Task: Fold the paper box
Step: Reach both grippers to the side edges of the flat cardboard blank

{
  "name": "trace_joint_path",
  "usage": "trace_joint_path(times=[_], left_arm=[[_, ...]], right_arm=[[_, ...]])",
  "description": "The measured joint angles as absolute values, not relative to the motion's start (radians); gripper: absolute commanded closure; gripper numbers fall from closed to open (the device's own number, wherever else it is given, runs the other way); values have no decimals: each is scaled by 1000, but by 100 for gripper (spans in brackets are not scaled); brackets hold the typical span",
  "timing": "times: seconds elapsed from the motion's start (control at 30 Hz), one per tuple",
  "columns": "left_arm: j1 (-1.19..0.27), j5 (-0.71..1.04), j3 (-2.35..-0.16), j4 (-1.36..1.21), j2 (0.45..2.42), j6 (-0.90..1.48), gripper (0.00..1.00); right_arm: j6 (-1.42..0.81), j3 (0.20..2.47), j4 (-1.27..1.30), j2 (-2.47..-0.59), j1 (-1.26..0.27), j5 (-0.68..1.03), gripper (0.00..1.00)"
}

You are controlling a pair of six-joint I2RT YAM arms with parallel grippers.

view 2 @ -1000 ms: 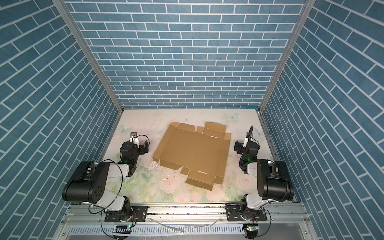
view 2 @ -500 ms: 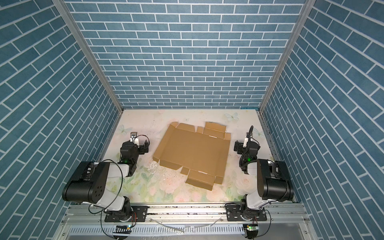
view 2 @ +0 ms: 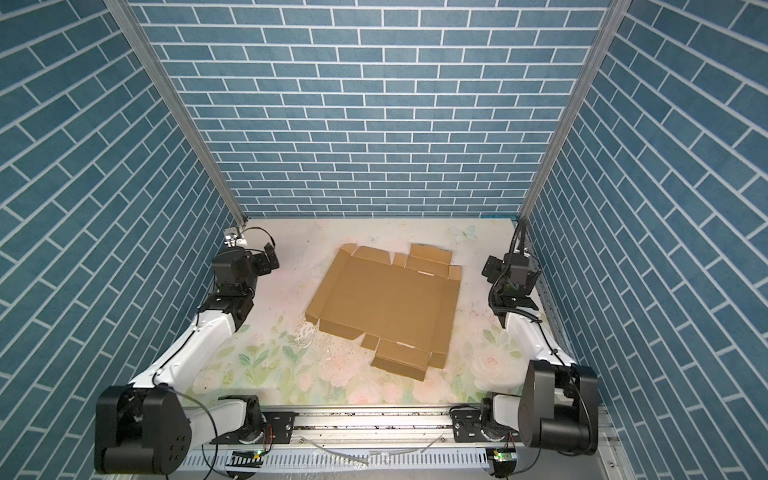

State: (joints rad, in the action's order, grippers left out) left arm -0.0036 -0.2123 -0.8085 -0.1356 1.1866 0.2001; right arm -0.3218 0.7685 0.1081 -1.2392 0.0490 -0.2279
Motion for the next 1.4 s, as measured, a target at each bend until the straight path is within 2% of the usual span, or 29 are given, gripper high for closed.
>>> trace_joint_path(times=[0.13,0.3,0.43,0.67,0.9,1.4], left_arm=[[17,-112,-843,27,1232,295,0],[-40,-2,-896,202,1305,342,1],[-72,94,-991,258,1380,347,0],[-146,218,-1180,318,1637,323,1],[-261,224,-1362,416,1873,269,0],[-279,180,-1377,455,1963,247,2]], right_arm=[[-410,779,-64,-1196,36,-179,1],[-468,762,-242,-1173,-44,-154,1],[-489,761,-315,-1161,-110,-139,1],[-524,760,-369,-1161,-164,-110,4],[-540,741,-382,-1163,-186,-84,7],[-546,741,-368,-1207,-210,-40,11]])
